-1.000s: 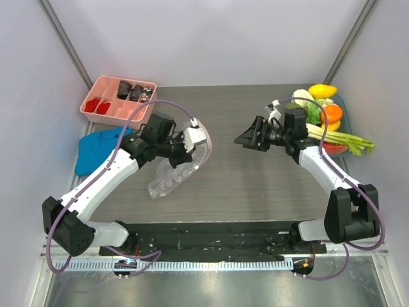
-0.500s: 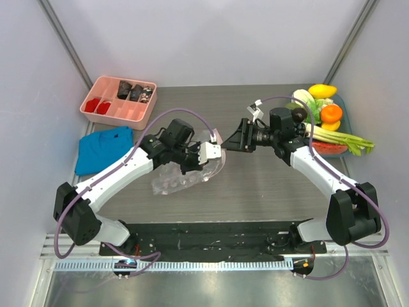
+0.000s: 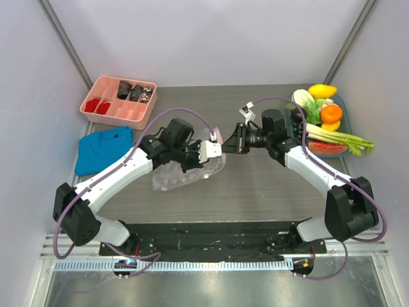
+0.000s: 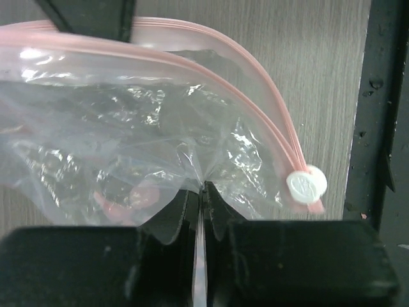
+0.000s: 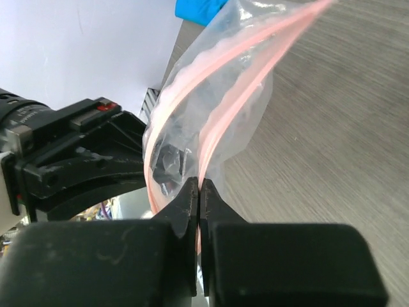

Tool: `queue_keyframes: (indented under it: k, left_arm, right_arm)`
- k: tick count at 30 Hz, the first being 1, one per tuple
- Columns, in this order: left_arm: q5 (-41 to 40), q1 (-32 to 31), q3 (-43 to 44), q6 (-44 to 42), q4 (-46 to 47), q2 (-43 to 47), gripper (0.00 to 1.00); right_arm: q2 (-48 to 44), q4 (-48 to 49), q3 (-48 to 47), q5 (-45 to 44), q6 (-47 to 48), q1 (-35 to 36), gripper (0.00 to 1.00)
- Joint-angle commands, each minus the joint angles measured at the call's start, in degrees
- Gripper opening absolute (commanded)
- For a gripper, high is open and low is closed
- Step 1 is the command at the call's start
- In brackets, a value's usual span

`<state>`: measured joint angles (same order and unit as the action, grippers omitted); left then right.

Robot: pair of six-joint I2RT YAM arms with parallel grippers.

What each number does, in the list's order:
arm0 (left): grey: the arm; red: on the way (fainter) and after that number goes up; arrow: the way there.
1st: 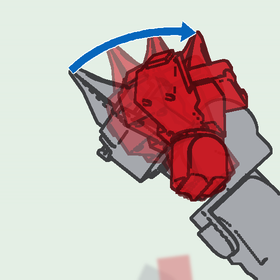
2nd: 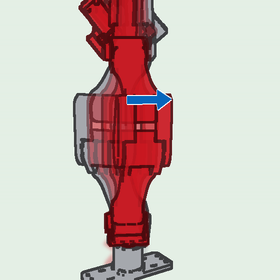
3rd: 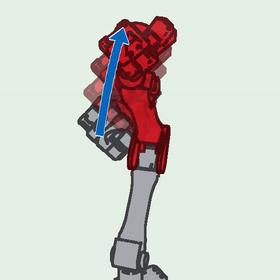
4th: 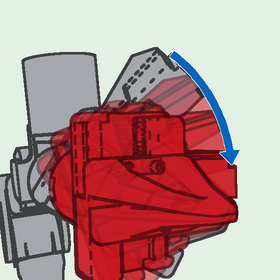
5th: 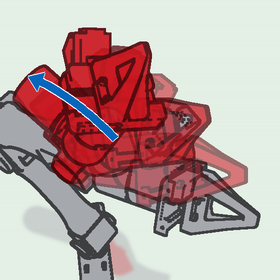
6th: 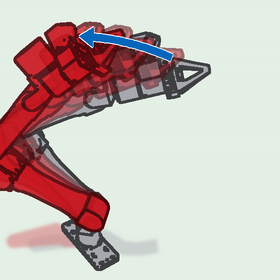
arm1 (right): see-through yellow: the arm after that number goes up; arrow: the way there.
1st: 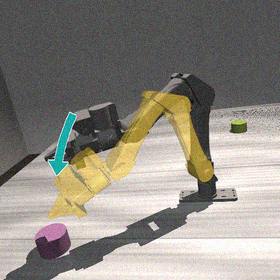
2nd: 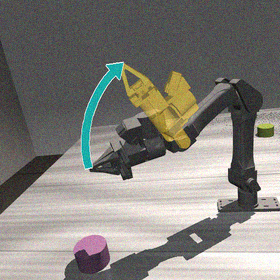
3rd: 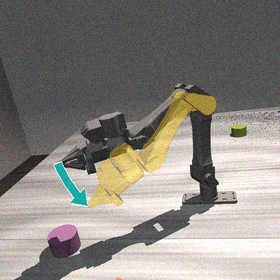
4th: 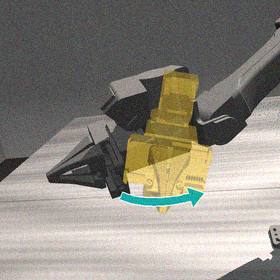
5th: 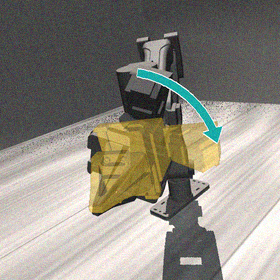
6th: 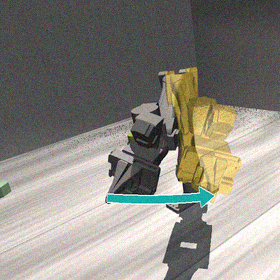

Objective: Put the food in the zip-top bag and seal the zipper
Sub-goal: Open the zipper of the food storage bag at the center of the board.

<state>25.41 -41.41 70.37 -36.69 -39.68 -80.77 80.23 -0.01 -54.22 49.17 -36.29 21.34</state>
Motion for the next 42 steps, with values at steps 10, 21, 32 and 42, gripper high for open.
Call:
queue_keyframes:
  k: [10,21,32,42]
  left_arm:
    - [-13.97,5.99,13.2,35.09,8.92,5.81,0.87]
    - [-26.64,5.11,30.18,54.0,1.09,-5.36,0.82]
    - [-32.61,-1.83,29.92,52.51,1.36,-8.34,0.82]
    - [-39.47,-1.84,29.3,51.37,0.92,-10.72,0.58]
  right_arm:
    - [-0.95,-15.8,-18.38,-18.14,12.29,0.45,0.01]
    - [-1.91,-19.77,-21.46,-33.25,16.09,5.63,0.01]
    - [-0.51,-17.39,-23.21,-30.1,10.89,7.22,0.01]
    - [-2.26,-16.95,-22.16,-25.7,10.8,7.4,0.01]
